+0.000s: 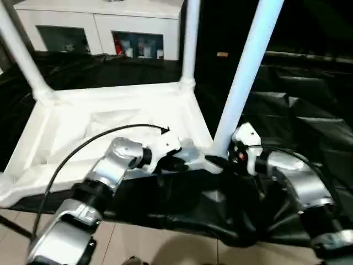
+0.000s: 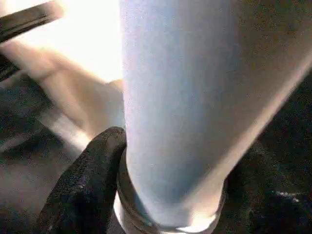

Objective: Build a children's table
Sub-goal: Rotate leg to tighten

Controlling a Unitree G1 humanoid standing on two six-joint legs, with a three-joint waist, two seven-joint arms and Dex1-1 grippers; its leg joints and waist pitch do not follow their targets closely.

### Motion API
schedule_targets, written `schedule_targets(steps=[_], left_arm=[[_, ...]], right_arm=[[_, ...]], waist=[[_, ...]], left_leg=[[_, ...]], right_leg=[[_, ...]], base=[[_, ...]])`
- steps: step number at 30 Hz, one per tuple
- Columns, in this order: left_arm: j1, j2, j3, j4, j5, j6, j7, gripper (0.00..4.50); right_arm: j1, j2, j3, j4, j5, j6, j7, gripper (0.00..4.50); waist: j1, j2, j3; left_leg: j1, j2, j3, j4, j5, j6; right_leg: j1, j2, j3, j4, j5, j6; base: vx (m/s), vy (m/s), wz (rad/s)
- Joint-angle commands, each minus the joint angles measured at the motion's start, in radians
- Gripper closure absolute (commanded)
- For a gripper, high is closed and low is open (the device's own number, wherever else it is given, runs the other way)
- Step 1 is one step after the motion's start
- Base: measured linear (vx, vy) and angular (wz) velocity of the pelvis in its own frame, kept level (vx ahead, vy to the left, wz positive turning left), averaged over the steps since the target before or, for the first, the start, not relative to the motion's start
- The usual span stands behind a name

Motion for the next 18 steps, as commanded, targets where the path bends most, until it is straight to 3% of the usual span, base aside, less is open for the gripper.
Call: schedule_targets(steps=[1, 3, 5, 9, 13, 15, 18], left_arm=[[-0.054, -0.069, 0.038, 0.093, 0.006, 0.056, 0.178, 4.50], [-0.099, -0.116, 0.058, 0.154, 0.012, 0.083, 0.291, 4.50], [-0.133, -0.153, 0.071, 0.199, 0.016, 0.086, 0.376, 4.50], [-0.145, -0.172, 0.065, 0.223, 0.024, 0.059, 0.386, 4.50], [-0.145, -0.165, 0.056, 0.239, 0.036, 0.022, 0.359, 4.50], [-0.150, -0.163, 0.053, 0.255, 0.036, 0.011, 0.361, 4.50], [-0.146, -0.146, 0.042, 0.263, 0.037, -0.020, 0.337, 4.50]], right_arm=[[-0.019, 0.050, -0.068, 0.118, -0.022, 0.062, -0.251, 1.83], [-0.053, 0.099, -0.078, 0.168, -0.032, 0.069, -0.363, 1.83], [-0.097, 0.149, -0.088, 0.217, -0.029, 0.074, -0.442, 1.83], [-0.140, 0.182, -0.074, 0.259, -0.044, 0.045, -0.461, 1.83], [-0.167, 0.193, -0.078, 0.294, -0.064, 0.015, -0.476, 1.83], [-0.176, 0.195, -0.084, 0.306, -0.065, -0.001, -0.486, 1.27], [-0.197, 0.179, -0.090, 0.323, -0.066, -0.047, -0.467, 0.94]], waist=[[-0.008, -0.010, -0.064], [-0.019, -0.005, -0.063], [-0.022, -0.005, -0.064], [-0.020, -0.009, -0.065], [-0.022, -0.009, -0.065], [-0.025, -0.009, -0.063], [-0.028, -0.008, -0.061]], left_leg=[[0.021, 0.006, -0.003, -0.076, -0.330, -0.013], [0.033, 0.002, -0.006, -0.072, -0.373, -0.020], [0.027, 0.002, -0.010, -0.074, -0.377, -0.011], [0.024, 0.001, -0.010, -0.075, -0.378, 0.012], [0.022, 0.003, -0.011, -0.078, -0.381, 0.013], [0.024, 0.002, -0.012, -0.078, -0.399, 0.010], [0.026, 0.001, -0.014, -0.077, -0.418, 0.013]], right_leg=[[0.041, -0.037, 0.021, -0.083, -0.460, -0.148], [0.031, -0.038, 0.016, -0.097, -0.523, -0.132], [0.039, -0.039, 0.011, -0.102, -0.529, -0.120], [0.037, -0.039, 0.009, -0.107, -0.508, -0.115], [0.038, -0.039, 0.009, -0.104, -0.495, -0.118], [0.035, -0.040, 0.008, -0.106, -0.522, -0.114], [0.033, -0.041, 0.005, -0.112, -0.557, -0.103]], base=[[0.000, 0.000, 0.00], [0.000, 0.000, 0.00], [0.000, 0.000, 0.00], [0.000, 0.000, 0.00], [0.000, 0.000, 0.00], [0.000, 0.000, 0.00], [0.000, 0.000, 0.00]])
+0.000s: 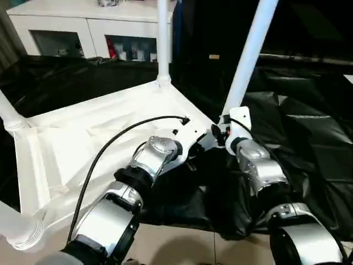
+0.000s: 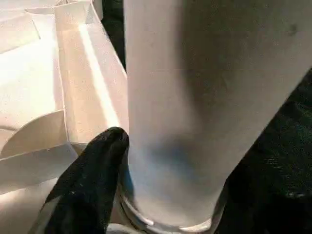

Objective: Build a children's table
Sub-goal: Rotate leg to tighten

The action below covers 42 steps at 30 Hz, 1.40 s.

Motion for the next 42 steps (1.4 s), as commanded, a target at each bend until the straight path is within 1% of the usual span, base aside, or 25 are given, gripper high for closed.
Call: schedule_targets(steps=[1, 2, 3, 5, 6, 8, 9, 10, 11, 12, 13, 15, 17, 18, 22, 24, 26, 27, 28, 29, 34, 37, 38, 39, 42], left_arm=[[-0.010, 0.028, 0.000, 0.011, 0.015, -0.036, 0.005, 4.50], [-0.010, 0.028, 0.000, 0.011, 0.015, -0.036, 0.005, 4.50], [-0.004, 0.042, -0.002, 0.002, 0.017, -0.047, -0.020, 4.50], [0.006, 0.064, -0.004, -0.017, 0.018, -0.062, -0.060, 4.50], [0.016, 0.085, -0.012, -0.038, 0.019, -0.063, -0.103, 4.50], [0.023, 0.101, -0.020, -0.053, 0.021, -0.066, -0.133, 4.50], [0.041, 0.133, -0.036, -0.090, 0.016, -0.097, -0.203, 4.50], [0.041, 0.133, -0.036, -0.090, 0.016, -0.097, -0.203, 4.50], [0.067, 0.168, -0.051, -0.139, -0.003, -0.145, -0.298, 4.50], [0.068, 0.169, -0.051, -0.142, -0.004, -0.147, -0.302, 4.50], [0.109, 0.210, -0.070, -0.219, -0.041, -0.168, -0.441, 4.50], [0.129, 0.239, -0.086, -0.267, -0.048, -0.157, -0.500, 4.50], [0.144, 0.261, -0.097, -0.314, -0.049, -0.144, -0.533, 4.50], [0.151, 0.267, -0.098, -0.335, -0.054, -0.134, -0.549, 4.50], [0.179, 0.285, -0.112, -0.402, -0.076, -0.107, -0.609, 4.50], [0.195, 0.292, -0.114, -0.426, -0.072, -0.100, -0.611, 4.50], [0.199, 0.294, -0.113, -0.433, -0.073, -0.096, -0.613, 4.50], [0.202, 0.295, -0.113, -0.441, -0.075, -0.090, -0.616, 4.50], [0.203, 0.295, -0.113, -0.443, -0.074, -0.089, -0.618, 4.50], [0.206, 0.297, -0.113, -0.445, -0.072, -0.089, -0.620, 4.50], [0.210, 0.302, -0.111, -0.458, -0.068, -0.074, -0.621, 4.50], [0.210, 0.304, -0.110, -0.459, -0.068, -0.069, -0.614, 4.50], [0.212, 0.304, -0.109, -0.463, -0.069, -0.064, -0.615, 4.50], [0.213, 0.306, -0.108, -0.466, -0.070, -0.062, -0.616, 4.50], [0.214, 0.306, -0.108, -0.468, -0.071, -0.061, -0.617, 4.50]], right_arm=[[-0.014, -0.007, -0.004, 0.025, -0.001, -0.013, 0.027, 0.94], [-0.014, -0.007, -0.004, 0.025, -0.001, -0.013, 0.027, 0.72], [-0.016, -0.023, -0.008, 0.012, 0.010, -0.013, 0.074, 0.72], [-0.013, -0.048, -0.010, -0.015, 0.033, -0.003, 0.162, 0.63], [0.005, -0.080, 0.012, -0.054, 0.038, -0.002, 0.254, 0.63], [0.022, -0.106, 0.031, -0.086, 0.040, -0.002, 0.323, 0.63], [0.067, -0.163, 0.070, -0.165, 0.053, 0.001, 0.457, 0.63], [0.067, -0.163, 0.070, -0.165, 0.053, 0.001, 0.457, 0.63], [0.120, -0.226, 0.106, -0.248, 0.067, -0.002, 0.583, 0.63], [0.122, -0.228, 0.108, -0.252, 0.067, -0.003, 0.587, 0.63], [0.174, -0.289, 0.135, -0.329, 0.079, 0.006, 0.696, 0.63], [0.206, -0.326, 0.149, -0.378, 0.091, 0.018, 0.763, 0.63], [0.235, -0.361, 0.165, -0.427, 0.101, 0.030, 0.835, 0.63], [0.243, -0.374, 0.173, -0.443, 0.101, 0.034, 0.858, 0.63], [0.250, -0.390, 0.189, -0.463, 0.099, 0.038, 0.892, 0.63], [0.251, -0.393, 0.204, -0.479, 0.101, 0.043, 0.912, 0.63], [0.249, -0.393, 0.206, -0.479, 0.102, 0.047, 0.918, 0.63], [0.242, -0.388, 0.207, -0.470, 0.103, 0.051, 0.926, 0.63], [0.241, -0.388, 0.207, -0.470, 0.103, 0.052, 0.928, 0.63], [0.237, -0.386, 0.206, -0.469, 0.105, 0.062, 0.932, 0.63], [0.241, -0.387, 0.201, -0.474, 0.107, 0.074, 0.940, 0.93], [0.241, -0.390, 0.202, -0.468, 0.103, 0.071, 0.943, 1.19], [0.238, -0.387, 0.200, -0.462, 0.102, 0.070, 0.941, 1.42], [0.237, -0.385, 0.198, -0.462, 0.102, 0.071, 0.941, 1.42], [0.237, -0.384, 0.197, -0.462, 0.103, 0.072, 0.941, 1.60]], waist=[[-0.003, -0.011, -0.061], [-0.004, -0.010, -0.061], [-0.008, -0.011, -0.063], [-0.005, -0.019, -0.065], [-0.002, -0.015, -0.066], [0.002, -0.016, -0.067], [0.005, -0.011, -0.066], [0.007, -0.014, -0.066], [0.008, -0.013, -0.069], [0.014, -0.011, -0.070], [0.015, -0.009, -0.070], [0.023, -0.005, -0.077], [0.024, -0.003, -0.080], [0.028, 0.000, -0.080], [0.038, -0.002, -0.075], [0.044, -0.001, -0.073], [0.045, -0.002, -0.071], [0.043, 0.003, -0.070], [0.042, 0.000, -0.070], [0.042, 0.004, -0.070], [0.041, -0.003, -0.073], [0.042, -0.003, -0.074], [0.042, -0.003, -0.074], [0.043, 0.000, -0.074], [0.042, -0.002, -0.074]], left_leg=[[0.022, 0.001, -0.007, -0.077, -0.421, 0.013], [0.020, 0.001, -0.008, -0.078, -0.421, 0.013], [0.016, 0.002, -0.009, -0.078, -0.411, 0.015], [0.013, 0.003, -0.007, -0.077, -0.396, 0.031], [0.010, 0.006, -0.006, -0.078, -0.365, 0.036], [0.004, 0.009, -0.005, -0.078, -0.342, 0.046], [0.005, 0.012, -0.002, -0.079, -0.324, 0.055], [0.006, 0.012, 0.000, -0.077, -0.320, 0.060], [0.005, 0.013, -0.001, -0.077, -0.300, 0.062], [0.005, 0.015, 0.000, -0.075, -0.283, 0.067], [0.005, 0.016, 0.001, -0.075, -0.276, 0.071], [0.008, 0.021, 0.003, -0.070, -0.223, 0.085], [0.002, 0.022, 0.002, -0.068, -0.184, 0.091], [0.008, 0.024, 0.005, -0.066, -0.172, 0.098], [0.011, 0.026, 0.007, -0.070, -0.200, 0.084], [0.016, 0.026, 0.009, -0.072, -0.234, 0.064], [0.015, 0.025, 0.010, -0.073, -0.247, 0.056], [0.016, 0.024, 0.008, -0.075, -0.268, 0.042], [0.016, 0.024, 0.008, -0.076, -0.275, 0.039], [0.017, 0.023, 0.007, -0.076, -0.282, 0.033], [0.014, 0.021, 0.008, -0.074, -0.252, 0.036], [0.013, 0.021, 0.008, -0.072, -0.232, 0.044], [0.012, 0.021, 0.008, -0.071, -0.230, 0.045], [0.012, 0.021, 0.007, -0.071, -0.230, 0.045], [0.013, 0.021, 0.008, -0.071, -0.233, 0.045]], right_leg=[[0.027, -0.040, 0.010, -0.104, -0.561, -0.101], [0.030, -0.041, 0.009, -0.102, -0.562, -0.100], [0.032, -0.042, 0.010, -0.101, -0.556, -0.100], [0.035, -0.043, 0.012, -0.100, -0.543, -0.103], [0.036, -0.044, 0.016, -0.093, -0.500, -0.117], [0.040, -0.042, 0.020, -0.087, -0.448, -0.130], [0.041, -0.042, 0.022, -0.081, -0.398, -0.156], [0.042, -0.041, 0.023, -0.080, -0.383, -0.159], [0.044, -0.043, 0.025, -0.074, -0.357, -0.176], [0.047, -0.043, 0.027, -0.071, -0.317, -0.189], [0.047, -0.043, 0.028, -0.068, -0.299, -0.200], [0.049, -0.042, 0.031, -0.051, -0.185, -0.244], [0.055, -0.039, 0.029, -0.038, -0.108, -0.269], [0.050, -0.037, 0.029, -0.035, -0.082, -0.280], [0.048, -0.040, 0.032, -0.038, -0.129, -0.282], [0.044, -0.041, 0.034, -0.044, -0.177, -0.267], [0.044, -0.041, 0.035, -0.046, -0.197, -0.257], [0.043, -0.041, 0.035, -0.049, -0.226, -0.244], [0.043, -0.040, 0.035, -0.051, -0.237, -0.239], [0.043, -0.041, 0.036, -0.053, -0.250, -0.233], [0.044, -0.039, 0.036, -0.049, -0.221, -0.230], [0.046, -0.039, 0.035, -0.046, -0.200, -0.237], [0.047, -0.040, 0.035, -0.046, -0.197, -0.238], [0.047, -0.040, 0.035, -0.045, -0.200, -0.237], [0.046, -0.040, 0.035, -0.047, -0.206, -0.236]], base=[[0.000, 0.000, 0.00], [0.000, 0.000, 0.00], [0.000, 0.000, 0.00], [0.000, 0.000, 0.00], [0.000, 0.000, 0.00], [0.000, 0.000, 0.00], [0.000, 0.000, 0.00], [0.000, 0.000, 0.00], [0.000, 0.000, 0.00], [0.000, 0.000, 0.00], [0.063, -0.007, 0.01], [0.064, -0.006, 0.01], [0.000, 0.000, 0.00], [0.000, 0.000, 0.00], [0.000, 0.000, 0.00], [0.000, 0.000, 0.00], [0.000, 0.000, 0.00], [0.000, 0.000, 0.00], [0.000, 0.000, 0.00], [0.000, 0.000, 0.00], [0.000, 0.000, 0.00], [0.000, 0.000, 0.00], [0.000, 0.000, 0.00], [0.000, 0.000, 0.00], [0.000, 0.000, 0.00]])
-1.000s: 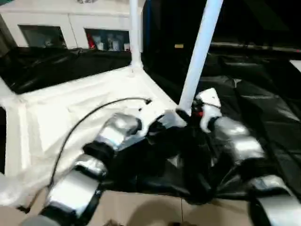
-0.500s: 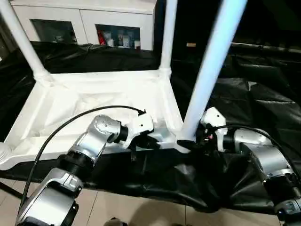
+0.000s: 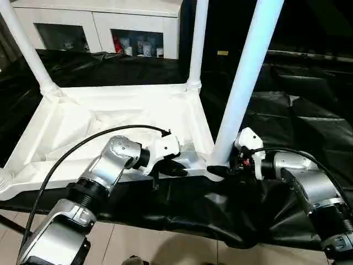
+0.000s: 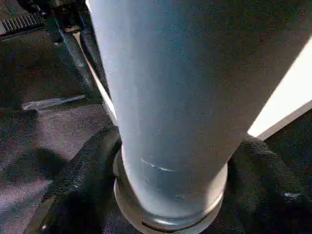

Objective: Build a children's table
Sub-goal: Rotate leg to tighten

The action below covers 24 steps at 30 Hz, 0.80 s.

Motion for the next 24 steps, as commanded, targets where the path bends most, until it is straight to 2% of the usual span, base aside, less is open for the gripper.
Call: schedule_targets(steps=[1, 6, 8, 9, 11, 12, 13, 14, 15, 16, 17, 19, 22, 24], left_arm=[[0.001, -0.002, -0.011, -0.039, -0.011, 0.001, -0.020, 4.50], [0.003, 0.001, -0.011, -0.037, -0.008, 0.010, -0.018, 4.50], [-0.010, -0.022, 0.006, -0.002, -0.008, 0.027, 0.027, 4.50], [-0.018, -0.035, 0.014, 0.018, -0.005, 0.035, 0.055, 4.50], [-0.053, -0.079, 0.039, 0.093, 0.011, 0.050, 0.165, 4.50], [-0.054, -0.080, 0.040, 0.095, 0.012, 0.050, 0.169, 4.50], [-0.085, -0.112, 0.048, 0.150, 0.038, 0.062, 0.269, 4.50], [-0.115, -0.147, 0.064, 0.198, 0.050, 0.089, 0.362, 4.50], [-0.129, -0.164, 0.072, 0.218, 0.050, 0.100, 0.398, 4.50], [-0.143, -0.183, 0.081, 0.240, 0.050, 0.112, 0.438, 4.50], [-0.159, -0.205, 0.090, 0.264, 0.048, 0.124, 0.480, 4.50], [-0.206, -0.271, 0.109, 0.345, 0.052, 0.132, 0.602, 4.50], [-0.230, -0.307, 0.111, 0.397, 0.058, 0.120, 0.643, 4.50], [-0.246, -0.322, 0.106, 0.433, 0.070, 0.096, 0.664, 4.50]], right_arm=[[-0.012, -0.001, -0.005, -0.001, 0.000, 0.005, -0.003, 1.66], [-0.009, 0.010, -0.014, 0.031, -0.018, -0.002, -0.045, 1.73], [-0.027, 0.053, -0.053, 0.107, -0.030, -0.005, -0.167, 1.75], [-0.037, 0.074, -0.072, 0.140, -0.034, -0.005, -0.228, 1.75], [-0.055, 0.132, -0.120, 0.202, -0.031, 0.016, -0.372, 1.75], [-0.056, 0.134, -0.122, 0.203, -0.031, 0.017, -0.378, 1.75], [-0.070, 0.178, -0.153, 0.242, -0.035, 0.033, -0.501, 1.76], [-0.086, 0.218, -0.180, 0.278, -0.041, 0.049, -0.623, 1.76], [-0.095, 0.235, -0.187, 0.292, -0.045, 0.050, -0.667, 1.76], [-0.104, 0.254, -0.194, 0.307, -0.048, 0.051, -0.715, 1.76], [-0.117, 0.275, -0.196, 0.324, -0.053, 0.053, -0.759, 1.76], [-0.165, 0.339, -0.200, 0.385, -0.069, 0.039, -0.882, 1.76], [-0.198, 0.366, -0.172, 0.424, -0.093, 0.023, -0.889, 1.76], [-0.218, 0.381, -0.168, 0.451, -0.104, 0.009, -0.902, 1.76]], waist=[[-0.002, -0.003, -0.076], [-0.003, -0.002, -0.076], [-0.009, -0.002, -0.075], [-0.013, -0.003, -0.074], [-0.024, -0.006, -0.072], [-0.024, -0.005, -0.073], [-0.029, -0.008, -0.073], [-0.029, -0.002, -0.072], [-0.034, -0.005, -0.072], [-0.033, -0.003, -0.074], [-0.033, -0.006, -0.073], [-0.035, -0.004, -0.073], [-0.032, -0.007, -0.073], [-0.029, -0.010, -0.075]], left_leg=[[0.020, 0.019, 0.001, -0.069, -0.232, 0.045], [0.020, 0.019, 0.001, -0.068, -0.226, 0.044], [0.019, 0.017, 0.002, -0.068, -0.236, 0.037], [0.017, 0.014, -0.002, -0.070, -0.255, 0.023], [0.022, 0.010, 0.000, -0.069, -0.280, 0.008], [0.025, 0.010, -0.001, -0.069, -0.282, 0.002], [0.020, 0.010, -0.003, -0.070, -0.281, 0.002], [0.023, 0.010, -0.002, -0.070, -0.281, 0.000], [0.022, 0.007, -0.003, -0.070, -0.288, -0.006], [0.023, 0.007, -0.003, -0.069, -0.287, -0.011], [0.025, 0.006, -0.004, -0.070, -0.296, -0.010], [0.024, 0.003, -0.003, -0.067, -0.292, -0.014], [0.022, 0.002, -0.003, -0.068, -0.301, 0.003], [0.018, 0.003, -0.004, -0.069, -0.283, 0.015]], right_leg=[[0.057, -0.040, 0.030, -0.051, -0.214, -0.227], [0.056, -0.038, 0.030, -0.049, -0.200, -0.232], [0.053, -0.039, 0.031, -0.050, -0.213, -0.233], [0.057, -0.041, 0.028, -0.054, -0.258, -0.221], [0.049, -0.037, 0.029, -0.061, -0.305, -0.207], [0.049, -0.039, 0.029, -0.062, -0.315, -0.205], [0.054, -0.038, 0.027, -0.062, -0.326, -0.196], [0.047, -0.038, 0.028, -0.066, -0.332, -0.192], [0.049, -0.036, 0.026, -0.067, -0.350, -0.185], [0.049, -0.037, 0.027, -0.064, -0.346, -0.185], [0.049, -0.038, 0.025, -0.071, -0.366, -0.178], [0.046, -0.038, 0.025, -0.073, -0.377, -0.172], [0.047, -0.038, 0.022, -0.080, -0.383, -0.161], [0.052, -0.037, 0.023, -0.075, -0.346, -0.163]], base=[[0.000, 0.000, 0.00], [0.000, 0.000, 0.00], [0.000, 0.000, 0.00], [0.000, 0.000, 0.00], [0.000, 0.000, 0.00], [0.000, 0.000, 0.00], [0.000, 0.000, 0.00], [0.000, 0.000, 0.00], [0.000, 0.000, 0.00], [0.000, 0.000, 0.00], [0.000, 0.000, 0.00], [0.000, 0.000, 0.00], [0.000, 0.000, 0.00], [0.000, 0.000, 0.00]])
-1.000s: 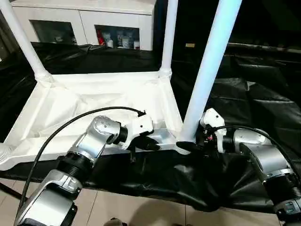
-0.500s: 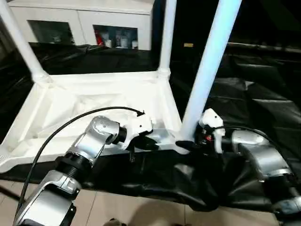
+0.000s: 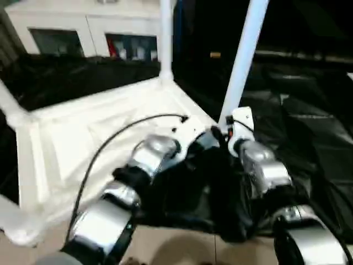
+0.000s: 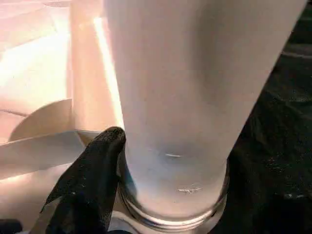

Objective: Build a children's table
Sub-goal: Rotate leg to tighten

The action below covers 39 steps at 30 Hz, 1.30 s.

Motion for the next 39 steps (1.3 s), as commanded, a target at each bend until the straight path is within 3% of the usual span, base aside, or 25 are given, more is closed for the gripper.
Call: schedule_targets(steps=[1, 4, 7, 11, 14, 17, 22, 23, 28, 32, 37, 39], left_arm=[[-0.025, -0.005, 0.014, 0.040, 0.019, -0.018, 0.077, 4.50], [-0.027, -0.005, 0.012, 0.050, 0.023, -0.031, 0.076, 4.50], [-0.022, 0.012, -0.001, 0.061, 0.031, -0.079, 0.039, 4.50], [-0.006, 0.047, -0.011, 0.049, 0.034, -0.125, -0.024, 4.50], [0.014, 0.086, -0.022, 0.023, 0.034, -0.167, -0.088, 4.50], [0.041, 0.124, -0.032, -0.010, 0.027, -0.200, -0.170, 4.50], [0.111, 0.200, -0.071, -0.125, -0.006, -0.287, -0.400, 4.50], [0.130, 0.223, -0.078, -0.175, -0.024, -0.253, -0.461, 4.50], [0.169, 0.272, -0.094, -0.272, -0.054, -0.228, -0.580, 4.50], [0.174, 0.276, -0.090, -0.286, -0.052, -0.225, -0.580, 4.50], [0.180, 0.282, -0.088, -0.302, -0.047, -0.217, -0.579, 4.50], [0.187, 0.286, -0.088, -0.319, -0.049, -0.203, -0.585, 4.50]], right_arm=[[0.008, 0.027, 0.025, 0.052, -0.019, 0.011, -0.012, 1.76], [0.002, 0.032, 0.009, 0.061, -0.008, -0.006, -0.011, 1.06], [-0.011, 0.019, -0.005, 0.062, 0.003, -0.079, 0.034, 0.98], [0.003, -0.043, 0.003, 0.004, 0.003, -0.097, 0.126, 0.60], [0.040, -0.110, 0.024, -0.090, 0.050, -0.035, 0.318, 0.36], [0.092, -0.201, 0.090, -0.203, 0.060, 0.014, 0.509, 0.13], [0.143, -0.318, 0.149, -0.298, 0.048, -0.006, 0.693, 0.13], [0.155, -0.347, 0.162, -0.320, 0.043, -0.012, 0.738, 0.13], [0.171, -0.378, 0.188, -0.365, 0.028, 0.015, 0.784, 0.13], [0.177, -0.380, 0.219, -0.368, 0.010, 0.008, 0.808, 0.13], [0.179, -0.376, 0.220, -0.372, 0.017, 0.009, 0.816, 0.13], [0.180, -0.369, 0.210, -0.381, 0.035, 0.018, 0.829, 0.40]], waist=[[0.001, -0.007, -0.073], [0.002, -0.008, -0.071], [0.001, -0.004, -0.072], [-0.003, -0.006, -0.072], [-0.001, -0.012, -0.073], [0.006, -0.012, -0.072], [0.008, -0.009, -0.076], [0.010, -0.004, -0.075], [0.014, 0.002, -0.073], [0.013, 0.001, -0.072], [0.021, -0.003, -0.073], [0.024, -0.002, -0.074]], left_leg=[[0.017, 0.004, 0.000, -0.072, -0.284, 0.018], [0.015, 0.005, 0.000, -0.073, -0.289, 0.023], [0.017, 0.006, -0.002, -0.075, -0.307, 0.022], [0.014, 0.007, -0.002, -0.076, -0.302, 0.031], [0.012, 0.007, 0.000, -0.074, -0.283, 0.050], [0.009, 0.011, 0.000, -0.073, -0.252, 0.076], [0.008, 0.016, -0.001, -0.070, -0.218, 0.080], [0.013, 0.020, 0.002, -0.070, -0.225, 0.077], [0.015, 0.023, 0.001, -0.074, -0.253, 0.061], [0.019, 0.021, 0.003, -0.074, -0.274, 0.042], [0.017, 0.020, 0.004, -0.073, -0.256, 0.044], [0.017, 0.020, 0.004, -0.072, -0.241, 0.046]], right_leg=[[0.047, -0.038, 0.023, -0.078, -0.343, -0.168], [0.050, -0.039, 0.022, -0.077, -0.345, -0.172], [0.049, -0.041, 0.021, -0.080, -0.362, -0.170], [0.053, -0.039, 0.020, -0.080, -0.348, -0.168], [0.057, -0.039, 0.020, -0.077, -0.321, -0.179], [0.062, -0.039, 0.023, -0.072, -0.281, -0.186], [0.062, -0.043, 0.023, -0.064, -0.237, -0.224], [0.057, -0.042, 0.025, -0.062, -0.228, -0.235], [0.055, -0.040, 0.025, -0.057, -0.231, -0.244], [0.050, -0.040, 0.028, -0.059, -0.246, -0.237], [0.053, -0.042, 0.029, -0.059, -0.251, -0.224], [0.053, -0.041, 0.030, -0.057, -0.236, -0.224]], base=[[0.000, 0.000, 0.00], [0.000, 0.000, 0.00], [0.000, 0.000, 0.00], [0.000, 0.000, 0.00], [0.000, 0.000, 0.00], [0.000, 0.000, 0.00], [0.000, 0.000, 0.00], [0.000, 0.000, 0.00], [0.000, 0.000, 0.00], [0.000, 0.000, 0.00], [0.000, 0.000, 0.00], [0.000, 0.000, 0.00]])
